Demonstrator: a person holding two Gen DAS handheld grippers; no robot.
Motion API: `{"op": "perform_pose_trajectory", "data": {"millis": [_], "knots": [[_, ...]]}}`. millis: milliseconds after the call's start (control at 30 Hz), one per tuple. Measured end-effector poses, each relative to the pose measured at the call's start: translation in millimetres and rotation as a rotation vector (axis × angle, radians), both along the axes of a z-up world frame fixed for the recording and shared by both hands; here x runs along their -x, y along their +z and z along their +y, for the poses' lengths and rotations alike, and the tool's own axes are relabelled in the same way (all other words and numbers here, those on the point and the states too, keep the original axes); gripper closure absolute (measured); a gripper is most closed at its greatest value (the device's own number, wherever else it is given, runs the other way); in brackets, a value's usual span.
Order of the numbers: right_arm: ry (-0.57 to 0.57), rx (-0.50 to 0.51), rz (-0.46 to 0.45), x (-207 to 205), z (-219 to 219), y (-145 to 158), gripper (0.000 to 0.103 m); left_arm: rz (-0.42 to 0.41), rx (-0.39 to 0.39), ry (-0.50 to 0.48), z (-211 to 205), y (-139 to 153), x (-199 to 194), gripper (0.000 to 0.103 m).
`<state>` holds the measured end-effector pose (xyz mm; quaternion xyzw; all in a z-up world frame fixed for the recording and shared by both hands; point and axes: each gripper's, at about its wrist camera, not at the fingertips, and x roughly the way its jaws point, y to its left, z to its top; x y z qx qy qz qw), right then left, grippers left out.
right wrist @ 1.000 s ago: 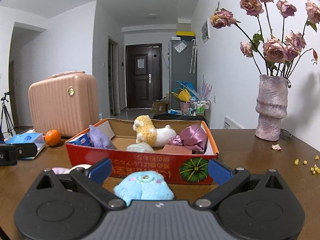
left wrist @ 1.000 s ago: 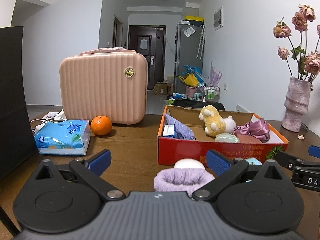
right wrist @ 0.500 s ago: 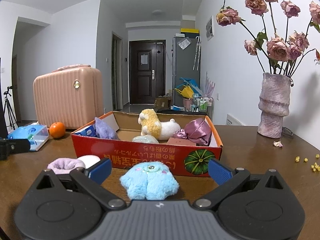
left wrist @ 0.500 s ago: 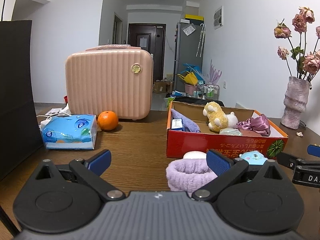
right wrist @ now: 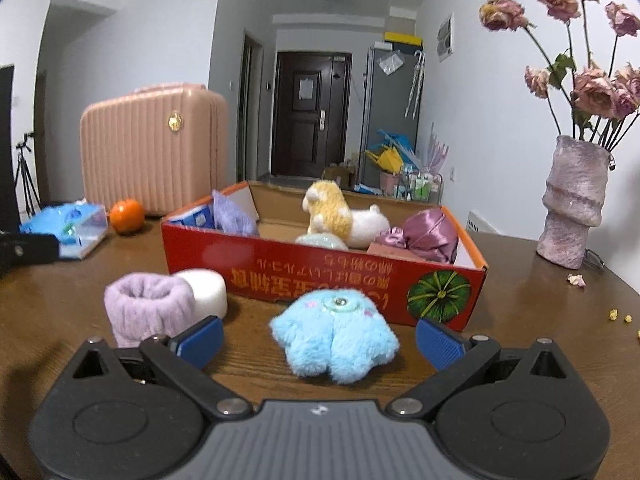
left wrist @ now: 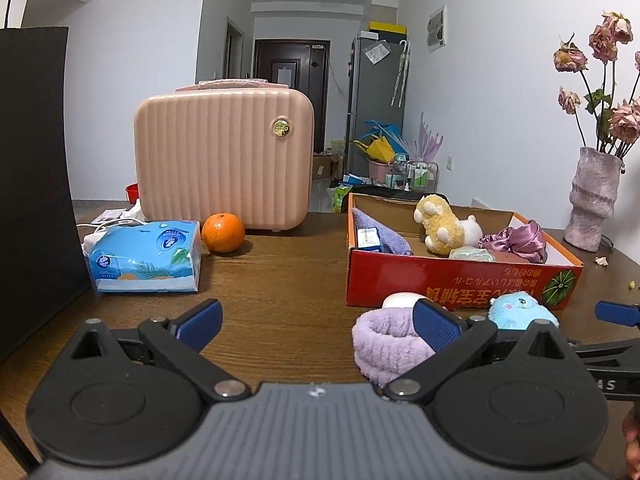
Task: Organize soft objects
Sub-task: 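Close the right tool on the light-blue fluffy plush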
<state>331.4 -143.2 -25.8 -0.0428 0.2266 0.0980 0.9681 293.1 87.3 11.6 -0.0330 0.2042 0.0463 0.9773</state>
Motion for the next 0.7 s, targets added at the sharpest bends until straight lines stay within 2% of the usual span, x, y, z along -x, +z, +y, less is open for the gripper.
{"op": "perform_pose_trajectory", "data": {"millis": [533, 700], "knots": [[-0.07, 0.059, 0.134, -67, 5, -25, 0.0, 0.052, 0.016, 0.013, 10, -9, -11, 0.0], [-0.064, 0.018, 0.175, -83, -2, -28, 0.001, 0.062, 0.016, 0.018, 11, -12, -14, 0.0]]}}
